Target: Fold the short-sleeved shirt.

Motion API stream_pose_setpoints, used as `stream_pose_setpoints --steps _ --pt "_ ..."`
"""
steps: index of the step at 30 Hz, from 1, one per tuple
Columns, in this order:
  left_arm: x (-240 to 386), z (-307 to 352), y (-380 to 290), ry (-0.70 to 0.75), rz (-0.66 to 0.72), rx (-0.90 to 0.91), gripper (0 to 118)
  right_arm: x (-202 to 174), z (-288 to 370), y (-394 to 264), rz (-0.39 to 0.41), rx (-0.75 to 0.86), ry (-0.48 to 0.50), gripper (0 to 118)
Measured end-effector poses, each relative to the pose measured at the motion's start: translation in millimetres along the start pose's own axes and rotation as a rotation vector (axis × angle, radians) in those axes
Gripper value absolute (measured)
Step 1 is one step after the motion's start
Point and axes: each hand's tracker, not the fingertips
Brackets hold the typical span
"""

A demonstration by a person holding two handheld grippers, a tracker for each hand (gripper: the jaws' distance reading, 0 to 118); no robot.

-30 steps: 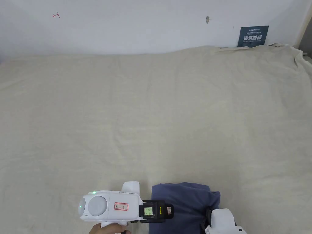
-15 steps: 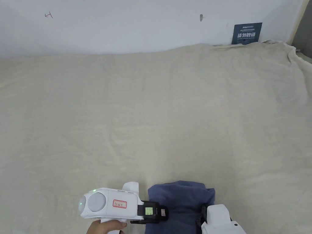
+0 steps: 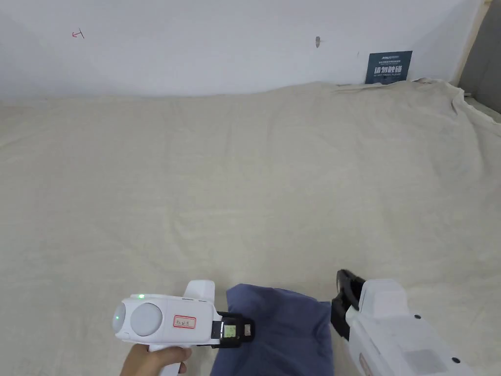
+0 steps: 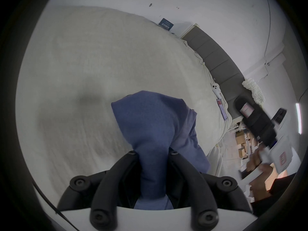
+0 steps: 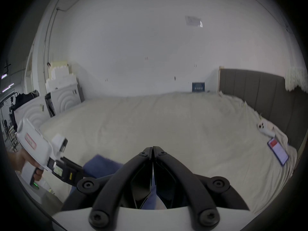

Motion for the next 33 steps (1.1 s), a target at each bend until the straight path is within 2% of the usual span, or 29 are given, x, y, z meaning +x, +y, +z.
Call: stream_pose_setpoints --steps 4,9,22,29,33 --pt "-23.7 30.5 15.0 0.059 -0.001 0.013 21 2.8 8.8 33.5 0.012 0.079 -0.003 1" --pt "-67.9 82.4 31.8 0.203 -0.015 0.031 21 1.1 12.5 58.2 0.028 0.134 -0.005 1" --pt "-204.0 233.4 48.5 0.577 0.113 0.042 21 -9.6 1.6 80.9 0.018 0.158 -0.048 1" --pt "-261.9 262.0 45.8 0.721 0.206 -0.024 21 -7.1 -4.6 85.6 0.03 0.158 -0.087 1" --pt "-284.6 253.3 45.9 0.74 0.257 -0.028 21 -6.5 -7.9 84.4 0.031 0.145 -0.119 1"
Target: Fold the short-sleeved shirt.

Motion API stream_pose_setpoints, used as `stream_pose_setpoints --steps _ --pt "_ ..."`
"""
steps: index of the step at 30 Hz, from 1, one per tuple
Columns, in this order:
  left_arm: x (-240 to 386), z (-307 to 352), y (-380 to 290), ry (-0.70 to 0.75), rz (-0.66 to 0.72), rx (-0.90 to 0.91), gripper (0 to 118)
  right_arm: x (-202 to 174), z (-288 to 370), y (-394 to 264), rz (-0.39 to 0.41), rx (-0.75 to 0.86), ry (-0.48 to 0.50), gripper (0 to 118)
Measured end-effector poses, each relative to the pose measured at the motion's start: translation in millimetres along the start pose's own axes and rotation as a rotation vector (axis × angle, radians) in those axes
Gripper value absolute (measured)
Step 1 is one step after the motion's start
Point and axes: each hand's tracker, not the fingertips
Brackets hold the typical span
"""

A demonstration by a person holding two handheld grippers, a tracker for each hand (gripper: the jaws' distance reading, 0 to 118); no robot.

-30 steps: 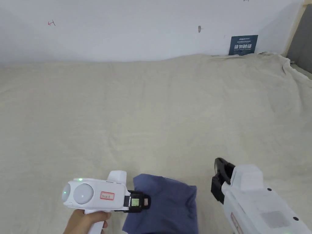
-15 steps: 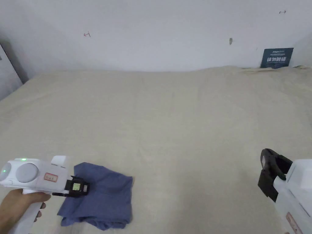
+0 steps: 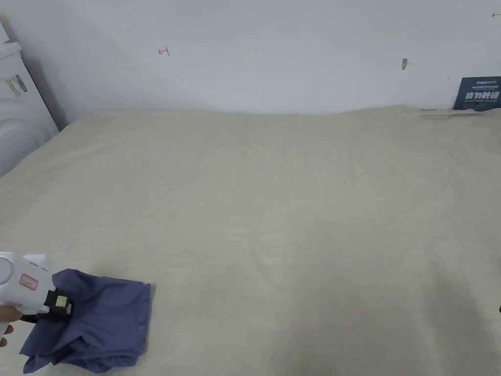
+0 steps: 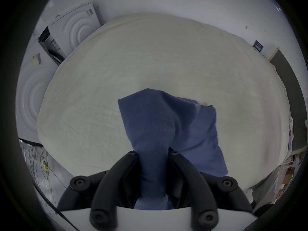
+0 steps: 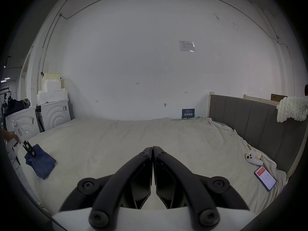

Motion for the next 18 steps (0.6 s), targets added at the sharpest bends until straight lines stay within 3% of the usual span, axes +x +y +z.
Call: stream_pose_setpoints --steps 2,3,7,9,11,18 --pt "2.6 -10.2 -1.8 0.013 0.009 -0.003 25 2.6 -3.9 -3.4 -0.004 -0.013 -0.008 1" --pt "4.6 -14.2 -3.0 0.035 0.011 -0.005 32 3.4 -4.5 -4.3 -0.009 -0.018 -0.01 1" --pt "2.8 -23.2 -7.7 0.125 0.047 -0.007 84 3.1 -4.0 -4.1 -0.012 -0.032 -0.012 1" --pt "3.2 -21.0 -10.9 0.165 0.069 0.013 93 3.6 -3.8 -3.4 -0.012 -0.036 -0.006 1" --pt "5.5 -14.2 -15.3 0.167 0.076 0.055 109 6.9 -4.6 -4.0 -0.015 -0.039 -0.004 1" --pt "21.2 21.3 -26.8 0.212 0.095 0.238 112 8.6 -1.3 3.1 -0.021 -0.051 0.0 1"
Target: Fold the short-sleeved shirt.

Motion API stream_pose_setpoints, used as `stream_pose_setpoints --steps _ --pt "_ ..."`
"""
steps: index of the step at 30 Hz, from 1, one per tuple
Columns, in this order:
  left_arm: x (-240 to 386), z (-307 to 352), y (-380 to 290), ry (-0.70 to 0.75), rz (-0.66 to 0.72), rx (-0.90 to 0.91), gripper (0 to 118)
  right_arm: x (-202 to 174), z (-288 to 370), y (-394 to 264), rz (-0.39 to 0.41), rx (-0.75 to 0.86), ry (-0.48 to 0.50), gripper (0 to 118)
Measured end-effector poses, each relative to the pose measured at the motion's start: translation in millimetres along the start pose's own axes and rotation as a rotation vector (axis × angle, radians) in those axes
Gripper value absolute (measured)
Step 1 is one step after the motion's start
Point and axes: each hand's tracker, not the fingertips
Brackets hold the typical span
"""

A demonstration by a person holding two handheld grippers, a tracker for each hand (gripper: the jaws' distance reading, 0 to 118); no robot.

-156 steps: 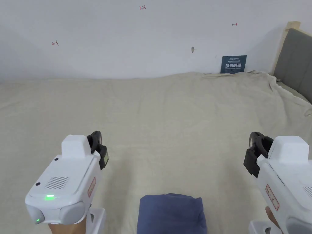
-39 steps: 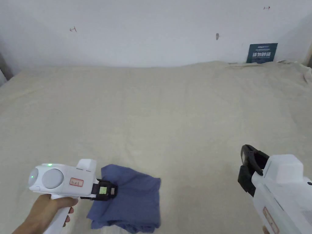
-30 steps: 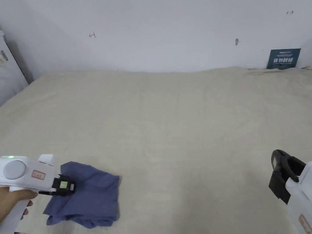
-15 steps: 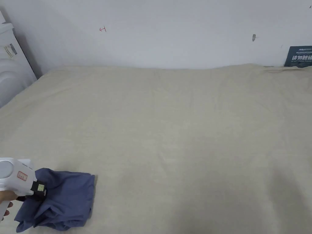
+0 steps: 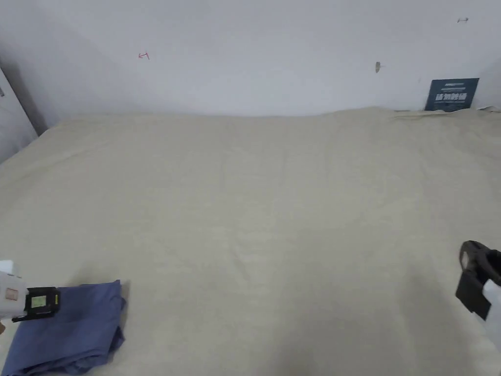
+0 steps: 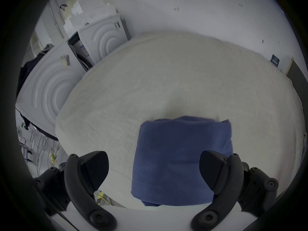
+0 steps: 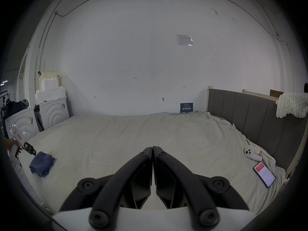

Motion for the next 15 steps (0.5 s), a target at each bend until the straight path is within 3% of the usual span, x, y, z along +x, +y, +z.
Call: stream_pose_setpoints --steps 15 --pt "62.7 165.1 0.6 -0.104 0.099 0.646 117 10.1 13.6 34.6 0.009 0.061 -0.005 1"
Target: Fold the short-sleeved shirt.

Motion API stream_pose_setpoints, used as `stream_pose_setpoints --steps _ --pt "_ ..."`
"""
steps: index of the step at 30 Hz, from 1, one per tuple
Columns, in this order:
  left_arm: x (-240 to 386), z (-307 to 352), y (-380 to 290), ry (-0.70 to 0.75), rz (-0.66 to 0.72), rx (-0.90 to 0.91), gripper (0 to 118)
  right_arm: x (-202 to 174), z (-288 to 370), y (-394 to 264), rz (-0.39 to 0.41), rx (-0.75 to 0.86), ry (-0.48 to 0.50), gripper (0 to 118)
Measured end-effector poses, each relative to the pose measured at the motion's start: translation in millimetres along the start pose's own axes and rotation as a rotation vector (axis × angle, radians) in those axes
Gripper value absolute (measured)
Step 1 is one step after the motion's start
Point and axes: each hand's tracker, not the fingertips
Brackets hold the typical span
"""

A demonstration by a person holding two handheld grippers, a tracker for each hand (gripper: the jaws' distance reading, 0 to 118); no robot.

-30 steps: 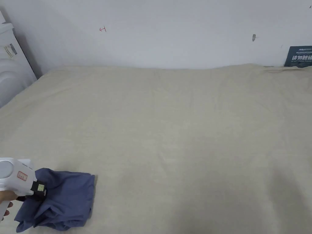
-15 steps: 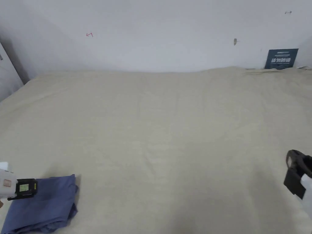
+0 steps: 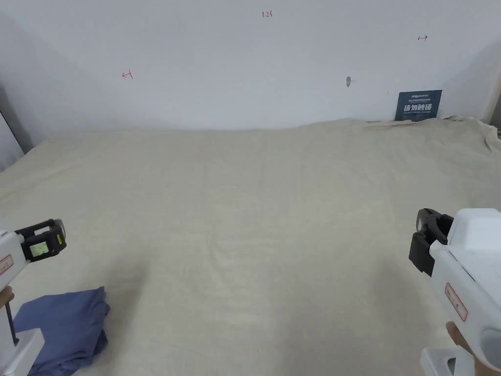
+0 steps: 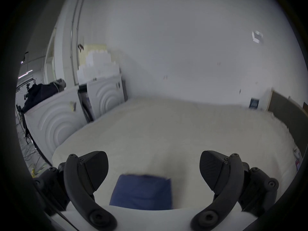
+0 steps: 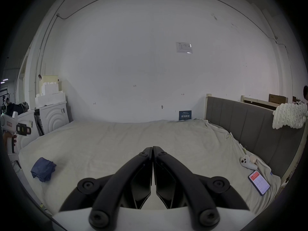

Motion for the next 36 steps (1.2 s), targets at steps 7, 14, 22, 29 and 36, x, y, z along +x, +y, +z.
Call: stream_pose_setpoints --steps 7,14,22,29,36 --pt "52.9 55.0 17.4 -0.069 0.003 0.263 118 7.8 4.1 7.0 0.018 0.035 0.009 1" --pt "103.5 85.3 -4.0 -0.127 0.015 0.433 118 14.2 7.7 7.9 0.023 0.045 0.017 1" --pt "148.9 84.2 -44.5 -0.187 -0.017 0.367 117 15.8 13.7 8.2 0.024 0.056 0.016 1" --pt "177.7 88.3 -75.1 -0.321 -0.041 0.313 25 15.2 16.9 3.3 0.014 0.05 0.012 1" --pt "195.0 90.6 -92.0 -0.349 -0.065 0.275 0 11.3 18.7 -6.4 0.002 0.044 0.009 1"
